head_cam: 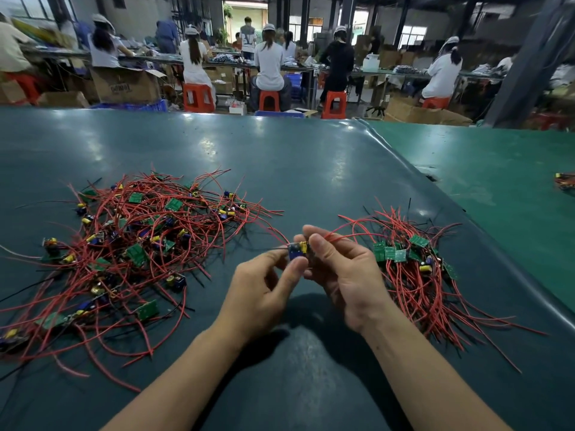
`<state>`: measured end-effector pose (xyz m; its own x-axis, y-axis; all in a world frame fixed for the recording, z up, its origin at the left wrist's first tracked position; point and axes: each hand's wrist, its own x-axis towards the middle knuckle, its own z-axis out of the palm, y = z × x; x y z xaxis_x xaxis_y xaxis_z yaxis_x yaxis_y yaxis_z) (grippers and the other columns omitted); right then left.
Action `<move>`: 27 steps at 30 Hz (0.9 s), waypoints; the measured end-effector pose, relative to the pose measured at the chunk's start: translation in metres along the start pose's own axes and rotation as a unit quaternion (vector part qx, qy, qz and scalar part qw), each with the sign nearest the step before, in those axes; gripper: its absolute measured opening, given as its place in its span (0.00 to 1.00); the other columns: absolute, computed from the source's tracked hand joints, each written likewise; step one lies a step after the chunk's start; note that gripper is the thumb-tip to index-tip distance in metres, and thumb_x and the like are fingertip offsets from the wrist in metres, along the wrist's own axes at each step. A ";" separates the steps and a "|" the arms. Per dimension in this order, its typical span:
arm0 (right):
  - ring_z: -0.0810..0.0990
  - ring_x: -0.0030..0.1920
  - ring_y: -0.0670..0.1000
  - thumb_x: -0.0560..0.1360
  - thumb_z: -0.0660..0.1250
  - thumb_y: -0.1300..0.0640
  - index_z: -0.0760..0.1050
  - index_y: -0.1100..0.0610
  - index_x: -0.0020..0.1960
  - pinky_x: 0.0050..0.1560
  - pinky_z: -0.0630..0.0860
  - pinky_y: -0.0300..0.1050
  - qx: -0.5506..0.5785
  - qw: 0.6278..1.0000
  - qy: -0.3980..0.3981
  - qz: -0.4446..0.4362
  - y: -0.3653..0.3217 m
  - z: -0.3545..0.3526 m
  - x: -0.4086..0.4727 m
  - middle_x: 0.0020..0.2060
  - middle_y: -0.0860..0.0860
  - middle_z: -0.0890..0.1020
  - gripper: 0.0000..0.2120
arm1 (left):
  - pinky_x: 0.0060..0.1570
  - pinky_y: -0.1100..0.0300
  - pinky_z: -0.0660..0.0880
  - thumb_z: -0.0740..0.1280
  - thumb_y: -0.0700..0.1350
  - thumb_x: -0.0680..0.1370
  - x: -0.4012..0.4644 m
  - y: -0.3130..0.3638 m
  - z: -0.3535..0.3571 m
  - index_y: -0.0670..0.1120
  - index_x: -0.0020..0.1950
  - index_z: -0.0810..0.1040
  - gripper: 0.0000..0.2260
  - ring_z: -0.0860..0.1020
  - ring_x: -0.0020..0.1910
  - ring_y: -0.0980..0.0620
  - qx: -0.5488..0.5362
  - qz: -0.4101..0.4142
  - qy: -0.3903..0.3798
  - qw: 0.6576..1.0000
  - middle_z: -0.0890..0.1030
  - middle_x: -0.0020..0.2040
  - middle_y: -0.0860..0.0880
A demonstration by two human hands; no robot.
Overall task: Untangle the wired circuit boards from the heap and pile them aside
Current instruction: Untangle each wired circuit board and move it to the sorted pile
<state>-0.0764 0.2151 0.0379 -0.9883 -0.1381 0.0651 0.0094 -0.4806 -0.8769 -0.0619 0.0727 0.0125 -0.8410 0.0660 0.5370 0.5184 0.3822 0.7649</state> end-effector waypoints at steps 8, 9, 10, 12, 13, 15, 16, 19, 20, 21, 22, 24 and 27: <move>0.85 0.39 0.51 0.71 0.71 0.64 0.86 0.54 0.47 0.33 0.78 0.38 -0.075 0.995 -0.021 -0.057 0.007 -0.001 0.001 0.43 0.54 0.86 0.09 | 0.28 0.67 0.69 0.68 0.46 0.75 0.009 -0.002 0.004 0.44 0.46 0.82 0.06 0.73 0.27 0.60 -0.216 -0.090 0.090 0.968 0.80 0.31 0.54; 0.85 0.38 0.51 0.73 0.69 0.68 0.86 0.53 0.48 0.32 0.77 0.39 -0.108 0.992 -0.030 -0.062 0.006 -0.003 0.001 0.44 0.54 0.86 0.12 | 0.28 0.65 0.70 0.68 0.47 0.74 0.010 -0.002 0.003 0.44 0.44 0.81 0.07 0.74 0.28 0.57 -0.246 -0.115 0.099 0.957 0.79 0.31 0.52; 0.84 0.38 0.51 0.74 0.67 0.71 0.86 0.53 0.48 0.32 0.77 0.39 -0.146 0.986 -0.041 -0.070 0.005 -0.007 0.001 0.45 0.53 0.86 0.16 | 0.28 0.63 0.72 0.68 0.47 0.73 0.013 -0.003 0.001 0.45 0.42 0.81 0.06 0.76 0.29 0.54 -0.282 -0.140 0.109 0.943 0.80 0.32 0.51; 0.83 0.38 0.51 0.75 0.62 0.76 0.86 0.54 0.46 0.32 0.75 0.39 -0.192 0.976 -0.052 -0.086 0.002 -0.010 0.001 0.45 0.51 0.86 0.21 | 0.33 0.62 0.77 0.68 0.45 0.72 0.015 -0.003 -0.003 0.46 0.39 0.82 0.05 0.82 0.36 0.51 -0.382 -0.183 0.111 0.899 0.84 0.39 0.46; 0.82 0.38 0.49 0.74 0.60 0.77 0.86 0.54 0.43 0.31 0.74 0.38 -0.200 0.974 -0.044 -0.098 0.002 -0.010 0.002 0.44 0.50 0.86 0.23 | 0.36 0.62 0.79 0.69 0.43 0.71 0.015 -0.002 -0.005 0.45 0.39 0.84 0.05 0.84 0.39 0.49 -0.428 -0.196 0.102 0.876 0.85 0.43 0.43; 0.81 0.35 0.47 0.74 0.63 0.76 0.86 0.54 0.40 0.28 0.73 0.38 -0.202 0.973 -0.002 -0.116 0.003 -0.011 0.003 0.41 0.48 0.86 0.21 | 0.38 0.61 0.80 0.70 0.41 0.69 0.015 0.001 -0.007 0.44 0.41 0.85 0.05 0.85 0.40 0.48 -0.473 -0.218 0.080 0.850 0.85 0.45 0.41; 0.80 0.34 0.47 0.75 0.65 0.74 0.85 0.53 0.42 0.27 0.73 0.38 -0.199 0.972 0.023 -0.120 0.004 -0.012 0.004 0.39 0.48 0.85 0.18 | 0.37 0.62 0.80 0.71 0.41 0.69 0.014 0.002 -0.008 0.44 0.41 0.86 0.05 0.85 0.38 0.48 -0.483 -0.228 0.071 0.843 0.85 0.43 0.40; 0.78 0.30 0.48 0.75 0.70 0.65 0.84 0.51 0.47 0.26 0.73 0.39 -0.208 0.969 0.066 -0.118 0.006 -0.012 0.006 0.37 0.47 0.83 0.10 | 0.35 0.63 0.76 0.71 0.44 0.68 0.015 0.004 -0.011 0.44 0.42 0.85 0.06 0.77 0.30 0.54 -0.510 -0.245 0.038 0.823 0.82 0.37 0.44; 0.77 0.29 0.48 0.74 0.72 0.61 0.85 0.50 0.46 0.26 0.72 0.39 -0.211 0.969 0.067 -0.108 0.006 -0.012 0.006 0.35 0.47 0.83 0.07 | 0.36 0.63 0.74 0.71 0.45 0.68 0.014 0.004 -0.012 0.45 0.44 0.85 0.08 0.74 0.29 0.55 -0.511 -0.254 0.019 0.821 0.79 0.35 0.47; 0.75 0.27 0.47 0.73 0.73 0.55 0.85 0.50 0.45 0.25 0.70 0.38 -0.202 0.974 0.053 -0.086 0.005 -0.011 0.005 0.33 0.48 0.81 0.03 | 0.37 0.61 0.72 0.70 0.47 0.68 0.013 0.005 -0.012 0.45 0.44 0.86 0.09 0.72 0.29 0.55 -0.504 -0.264 -0.003 0.822 0.76 0.34 0.48; 0.72 0.25 0.47 0.70 0.73 0.49 0.86 0.51 0.44 0.23 0.67 0.36 -0.192 0.979 0.028 -0.059 0.006 -0.011 0.004 0.30 0.48 0.79 0.07 | 0.38 0.60 0.70 0.70 0.49 0.68 0.012 0.006 -0.011 0.46 0.45 0.86 0.11 0.70 0.29 0.56 -0.492 -0.274 -0.025 0.826 0.73 0.34 0.49; 0.65 0.23 0.46 0.68 0.71 0.43 0.86 0.53 0.45 0.23 0.61 0.34 -0.162 0.986 -0.029 0.000 0.008 -0.009 0.001 0.27 0.48 0.71 0.15 | 0.39 0.58 0.68 0.68 0.51 0.70 0.010 0.008 -0.009 0.46 0.46 0.86 0.13 0.69 0.29 0.56 -0.461 -0.287 -0.066 0.837 0.72 0.33 0.50; 0.58 0.24 0.45 0.69 0.70 0.44 0.85 0.53 0.41 0.24 0.57 0.34 -0.136 0.987 -0.085 0.024 0.007 -0.010 0.000 0.25 0.46 0.64 0.13 | 0.36 0.58 0.67 0.66 0.50 0.74 0.011 0.010 -0.007 0.40 0.50 0.83 0.15 0.69 0.31 0.54 -0.422 -0.279 -0.110 0.856 0.73 0.35 0.47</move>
<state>-0.0781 0.2206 0.0274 -0.9476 -0.3096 0.0787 -0.0080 -0.2234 -0.9747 -0.0648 0.0709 0.0283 -0.9548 0.2973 -0.0044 -0.1238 -0.3843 0.9149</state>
